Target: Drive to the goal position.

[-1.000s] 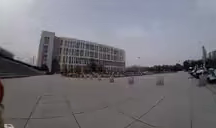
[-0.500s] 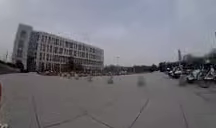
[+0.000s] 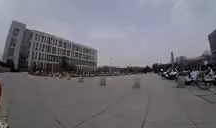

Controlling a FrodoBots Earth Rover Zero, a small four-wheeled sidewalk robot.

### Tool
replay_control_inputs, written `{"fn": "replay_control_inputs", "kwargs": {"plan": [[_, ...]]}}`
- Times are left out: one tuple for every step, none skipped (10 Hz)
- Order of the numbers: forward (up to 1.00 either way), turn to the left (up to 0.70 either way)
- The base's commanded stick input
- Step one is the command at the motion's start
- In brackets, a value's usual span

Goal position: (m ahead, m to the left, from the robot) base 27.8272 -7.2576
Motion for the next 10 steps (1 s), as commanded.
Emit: {"fn": "replay_control_inputs", "kwargs": {"plan": [[0.85,0.00],[0.85,0.00],[0.85,0.00],[0.85,0.00],[0.85,0.00],[0.85,0.00],[0.85,0.00],[0.85,0.34],[0.85,0.34],[0.85,0.34]]}}
